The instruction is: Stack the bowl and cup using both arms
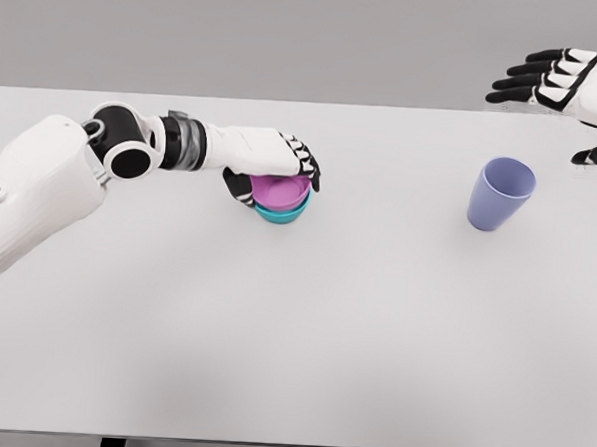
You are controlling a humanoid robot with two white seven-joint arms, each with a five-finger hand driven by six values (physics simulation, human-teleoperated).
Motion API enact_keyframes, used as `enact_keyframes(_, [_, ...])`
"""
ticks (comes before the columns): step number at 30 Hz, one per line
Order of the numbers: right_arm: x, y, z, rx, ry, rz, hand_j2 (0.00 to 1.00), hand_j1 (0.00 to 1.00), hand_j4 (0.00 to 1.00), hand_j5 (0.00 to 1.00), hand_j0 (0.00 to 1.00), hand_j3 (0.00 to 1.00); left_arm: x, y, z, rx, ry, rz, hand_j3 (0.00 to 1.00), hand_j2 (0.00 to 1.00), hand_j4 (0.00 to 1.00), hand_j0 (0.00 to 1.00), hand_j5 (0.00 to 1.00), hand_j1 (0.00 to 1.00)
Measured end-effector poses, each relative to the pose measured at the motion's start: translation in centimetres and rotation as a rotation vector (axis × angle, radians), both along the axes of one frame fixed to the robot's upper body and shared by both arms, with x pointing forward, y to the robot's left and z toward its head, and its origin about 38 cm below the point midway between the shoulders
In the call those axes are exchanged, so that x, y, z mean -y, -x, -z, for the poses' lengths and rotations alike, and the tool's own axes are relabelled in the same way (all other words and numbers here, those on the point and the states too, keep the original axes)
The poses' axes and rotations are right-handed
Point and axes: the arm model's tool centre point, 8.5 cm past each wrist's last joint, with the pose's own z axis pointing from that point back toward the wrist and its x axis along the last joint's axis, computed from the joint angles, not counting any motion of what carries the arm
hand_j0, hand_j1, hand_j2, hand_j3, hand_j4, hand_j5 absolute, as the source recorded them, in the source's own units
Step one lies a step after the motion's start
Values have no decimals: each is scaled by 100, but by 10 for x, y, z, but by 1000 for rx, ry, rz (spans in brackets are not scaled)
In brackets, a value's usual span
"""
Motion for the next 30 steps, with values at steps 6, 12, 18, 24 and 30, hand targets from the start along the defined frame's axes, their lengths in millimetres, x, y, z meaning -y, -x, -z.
enact_keyframes(6, [11,-31,21,41,194,120,100,100,100,100,100,100,0,0,0,0,0,-1,95,95,95,95,95,95])
enact_keyframes(12, [15,-65,27,15,242,184,100,100,100,100,100,100,0,0,0,0,0,-1,100,100,100,100,100,100])
enact_keyframes(18, [5,-81,82,-125,287,164,100,100,100,100,100,100,0,0,-1,2,0,1,100,100,100,100,100,100])
enact_keyframes(24, [7,-85,106,-188,315,168,100,100,100,100,100,100,-10,16,-23,39,24,45,100,100,100,100,100,100])
enact_keyframes(30, [0,-91,115,-210,313,158,100,100,100,100,100,100,-66,56,-72,82,66,86,100,100,100,100,100,100])
